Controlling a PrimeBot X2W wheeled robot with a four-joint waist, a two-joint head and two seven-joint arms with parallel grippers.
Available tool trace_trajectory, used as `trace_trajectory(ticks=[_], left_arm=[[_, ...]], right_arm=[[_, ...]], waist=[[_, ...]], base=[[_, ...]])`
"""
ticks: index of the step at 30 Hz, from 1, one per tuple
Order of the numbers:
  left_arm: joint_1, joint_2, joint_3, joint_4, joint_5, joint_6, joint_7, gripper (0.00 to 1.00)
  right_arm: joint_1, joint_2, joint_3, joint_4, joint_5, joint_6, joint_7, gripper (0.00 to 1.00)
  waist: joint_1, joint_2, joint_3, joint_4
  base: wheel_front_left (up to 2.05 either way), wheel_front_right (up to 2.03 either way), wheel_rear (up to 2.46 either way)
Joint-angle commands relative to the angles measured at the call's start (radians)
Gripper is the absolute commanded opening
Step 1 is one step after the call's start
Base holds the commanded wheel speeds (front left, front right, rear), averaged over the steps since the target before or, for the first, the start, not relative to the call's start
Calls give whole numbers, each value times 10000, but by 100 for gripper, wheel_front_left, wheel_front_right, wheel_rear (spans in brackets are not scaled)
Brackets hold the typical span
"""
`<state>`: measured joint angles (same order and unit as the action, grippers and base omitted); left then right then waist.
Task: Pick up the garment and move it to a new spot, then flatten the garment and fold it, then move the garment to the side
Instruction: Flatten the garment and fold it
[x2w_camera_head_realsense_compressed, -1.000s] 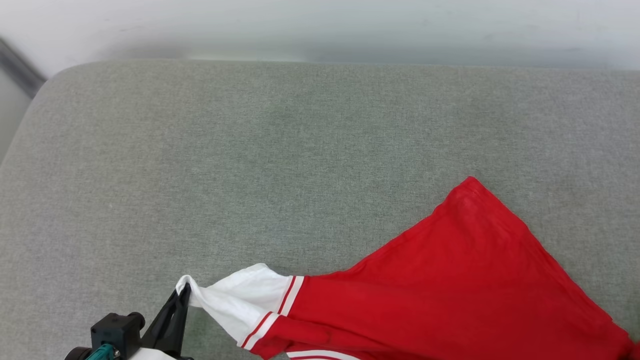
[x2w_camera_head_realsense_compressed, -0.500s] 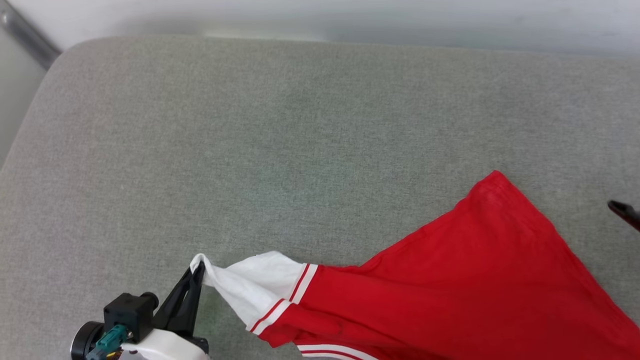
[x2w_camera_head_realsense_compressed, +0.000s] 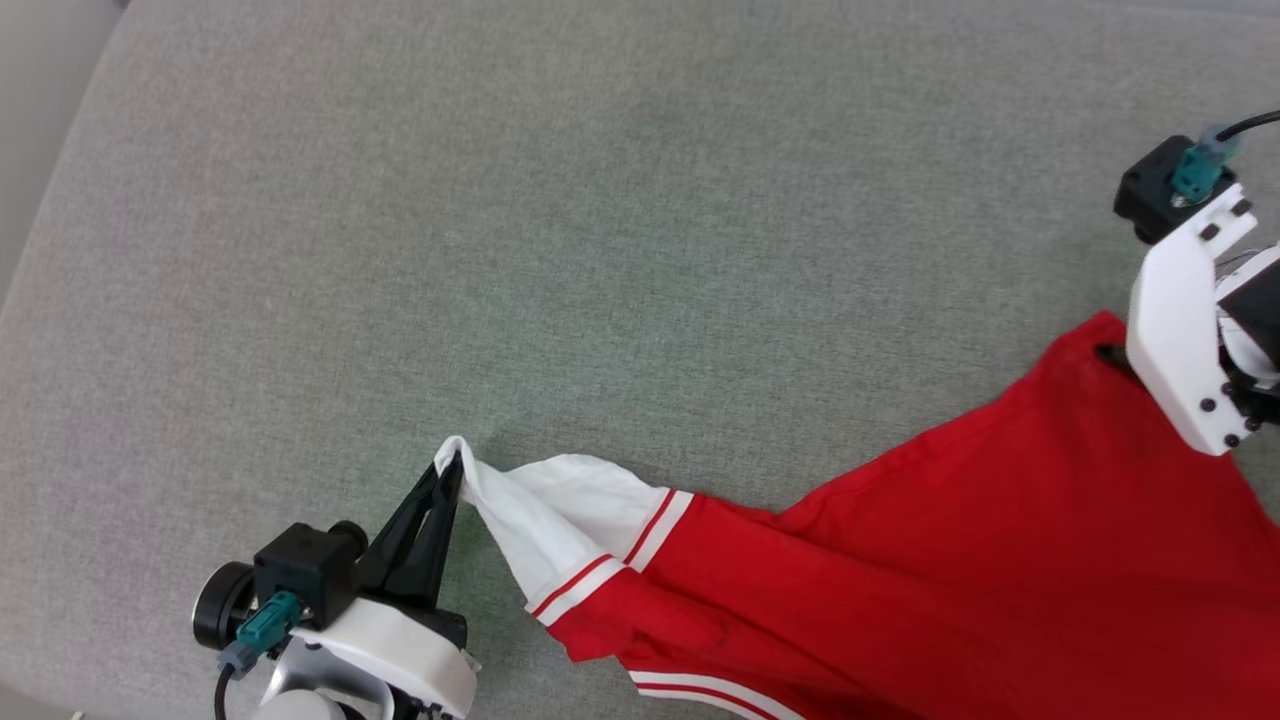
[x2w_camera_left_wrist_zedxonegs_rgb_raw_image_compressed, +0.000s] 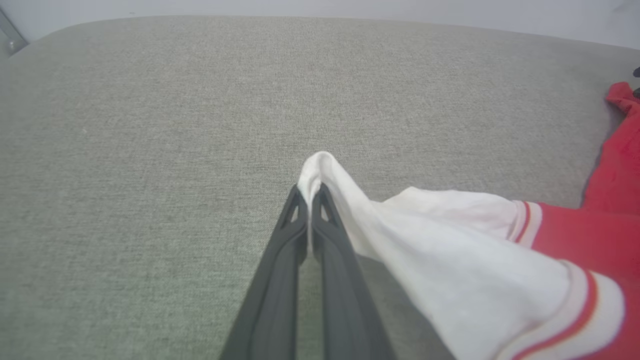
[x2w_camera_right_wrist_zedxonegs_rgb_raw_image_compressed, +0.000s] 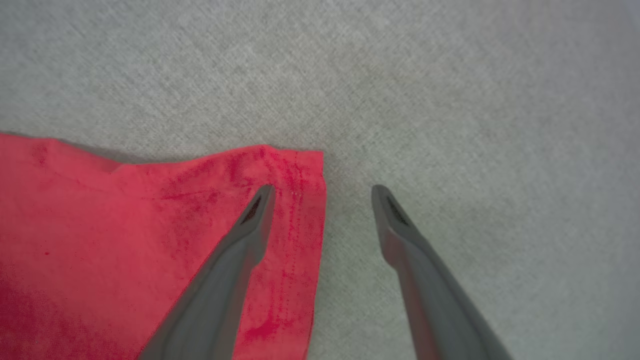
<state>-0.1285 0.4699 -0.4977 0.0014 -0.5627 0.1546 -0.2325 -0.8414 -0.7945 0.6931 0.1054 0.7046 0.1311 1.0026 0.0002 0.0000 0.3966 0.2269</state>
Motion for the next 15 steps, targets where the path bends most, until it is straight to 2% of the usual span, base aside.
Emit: trace_trajectory(ticks=[1,8,9,10,11,15], left_arm=[[-139,-28,9,3,65,-23,-61,0],[-442,-224,-64,138,130,-108,-132,0],[-442,-234,-63,172,124,-111,-143,0],[-421,-239,-47,213,113,-98,-149,0],[-390,-239,-21,250,100,-77,-164,0],[-329,-186,70,379,117,5,-194,0]], right_arm=[[-146,100,178,180,46,-6,-60,100],[66,25,2121,1260,434,-2,-370,100],[54,31,2275,1326,498,-1,-556,91],[18,59,2338,1382,562,-2,-835,11],[-68,68,2386,1443,630,-2,-1061,0],[-565,49,2208,1588,827,-4,-2321,0]], waist=[[-2,0,268,197],[-2,0,569,400],[-2,0,555,393],[-2,0,514,369],[-2,0,449,338],[-2,0,-39,190]], base=[[0,0,0],[0,0,0],[0,0,0],[0,0,0],[0,0,0],[0,0,0]])
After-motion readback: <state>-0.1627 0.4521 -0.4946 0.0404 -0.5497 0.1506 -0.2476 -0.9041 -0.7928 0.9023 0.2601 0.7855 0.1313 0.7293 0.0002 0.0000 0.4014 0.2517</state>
